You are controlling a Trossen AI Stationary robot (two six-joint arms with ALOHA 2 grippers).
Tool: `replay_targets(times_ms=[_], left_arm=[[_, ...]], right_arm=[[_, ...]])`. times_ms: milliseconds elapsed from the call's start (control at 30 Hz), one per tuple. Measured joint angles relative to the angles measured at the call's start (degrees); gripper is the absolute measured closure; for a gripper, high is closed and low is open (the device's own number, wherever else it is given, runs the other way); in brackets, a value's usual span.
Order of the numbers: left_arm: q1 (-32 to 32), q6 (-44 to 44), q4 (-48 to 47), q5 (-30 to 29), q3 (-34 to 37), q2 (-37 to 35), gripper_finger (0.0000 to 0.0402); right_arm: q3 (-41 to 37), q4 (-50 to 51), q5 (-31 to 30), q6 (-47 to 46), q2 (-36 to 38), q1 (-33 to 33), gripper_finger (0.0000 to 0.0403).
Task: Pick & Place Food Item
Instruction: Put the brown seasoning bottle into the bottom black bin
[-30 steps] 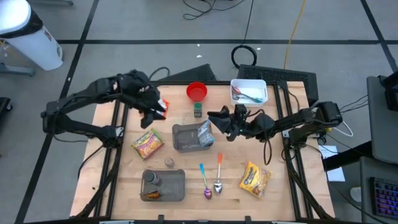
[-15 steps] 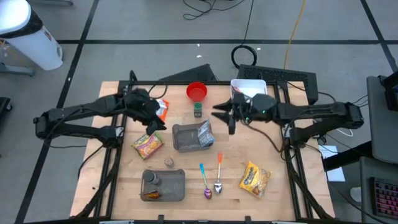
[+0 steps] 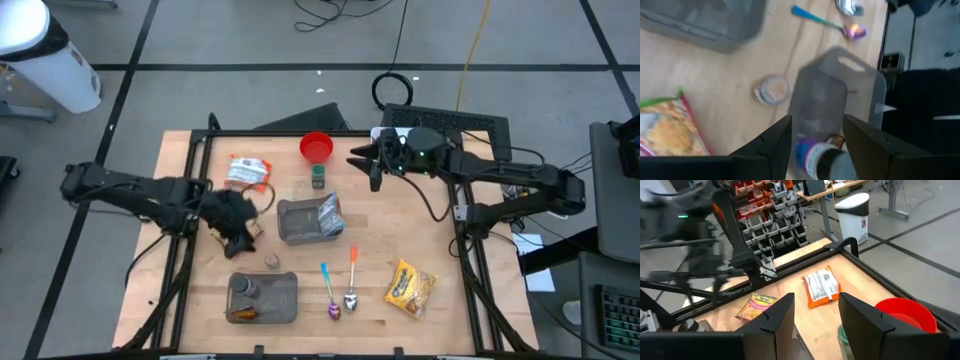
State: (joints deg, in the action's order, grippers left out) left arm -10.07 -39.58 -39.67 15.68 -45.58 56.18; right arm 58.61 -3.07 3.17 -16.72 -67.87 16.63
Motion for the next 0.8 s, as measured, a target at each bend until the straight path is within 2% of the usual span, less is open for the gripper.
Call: replay_targets(times_ms=[167,367,533,800], left_arm=[[-9.73,-0.87,-4.48,-9.2,-3.66,3.23,0.022],[-15.95,11.69,-15.51,-18.69,-13.24,11.31,0.022],[-16.32,20.82,-15.56,-18.78,-15.63,16.27,0.022],[-12.92,25.68,-11.07,-18.74,-15.72,20.03,0.022]], right_arm=[[0.0,-0.13,-0.01,-0.38,-2.93,0.28,0.0254],[0.0,-0.26,-0.03,-4.05,-6.97,-0.75,0.0254],[0.0,-2.76,0.08,-6.61,-9.45,-3.1,0.0259],[-0.02,-1.63,0.01,-6.61,-9.06,-5.59,0.0255]])
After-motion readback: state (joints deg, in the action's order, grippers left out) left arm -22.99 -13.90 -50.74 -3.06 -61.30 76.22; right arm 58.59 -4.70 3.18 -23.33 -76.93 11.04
